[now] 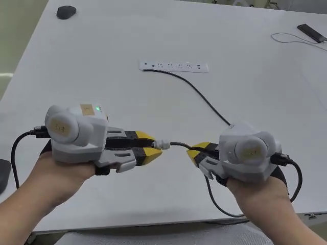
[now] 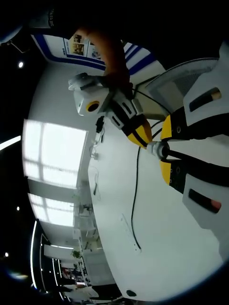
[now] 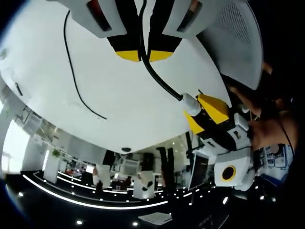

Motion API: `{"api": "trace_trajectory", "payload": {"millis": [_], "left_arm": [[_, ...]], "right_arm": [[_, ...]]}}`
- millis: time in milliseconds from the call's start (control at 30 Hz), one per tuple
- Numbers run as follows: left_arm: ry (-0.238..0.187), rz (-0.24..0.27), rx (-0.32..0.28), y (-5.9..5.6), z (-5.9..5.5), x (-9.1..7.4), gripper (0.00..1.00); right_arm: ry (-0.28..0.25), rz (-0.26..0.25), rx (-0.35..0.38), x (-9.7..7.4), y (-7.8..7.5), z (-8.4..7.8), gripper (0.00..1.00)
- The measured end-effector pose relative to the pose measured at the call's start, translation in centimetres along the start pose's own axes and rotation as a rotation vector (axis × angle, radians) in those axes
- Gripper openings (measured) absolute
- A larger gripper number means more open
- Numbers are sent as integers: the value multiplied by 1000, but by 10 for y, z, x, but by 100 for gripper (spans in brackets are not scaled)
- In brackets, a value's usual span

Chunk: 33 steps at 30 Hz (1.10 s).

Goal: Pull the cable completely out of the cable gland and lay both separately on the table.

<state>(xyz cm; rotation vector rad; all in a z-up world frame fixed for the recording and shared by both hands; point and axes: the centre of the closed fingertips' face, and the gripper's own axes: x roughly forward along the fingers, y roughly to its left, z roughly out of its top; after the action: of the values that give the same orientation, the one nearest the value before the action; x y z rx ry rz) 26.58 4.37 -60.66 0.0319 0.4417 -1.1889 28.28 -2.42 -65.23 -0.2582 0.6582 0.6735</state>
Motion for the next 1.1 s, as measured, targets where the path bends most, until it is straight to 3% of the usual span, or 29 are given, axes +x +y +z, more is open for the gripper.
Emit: {"api": "trace_trajectory", "payload": {"millis": [333, 533, 667, 1100], "left_arm": [[-5, 0, 2, 5, 1, -1, 15], [-6, -2, -2, 4, 1, -1, 15], [-11, -3, -6, 5, 0, -1, 15], [-11, 4, -8, 12, 1, -5, 15]], "right_arm": [[14, -38, 170, 5, -21, -23, 0], [15, -33, 336, 11, -26, -39, 0], [32, -42, 399, 13, -31, -48, 0], [13, -26, 321, 11, -28, -40, 1]]}}
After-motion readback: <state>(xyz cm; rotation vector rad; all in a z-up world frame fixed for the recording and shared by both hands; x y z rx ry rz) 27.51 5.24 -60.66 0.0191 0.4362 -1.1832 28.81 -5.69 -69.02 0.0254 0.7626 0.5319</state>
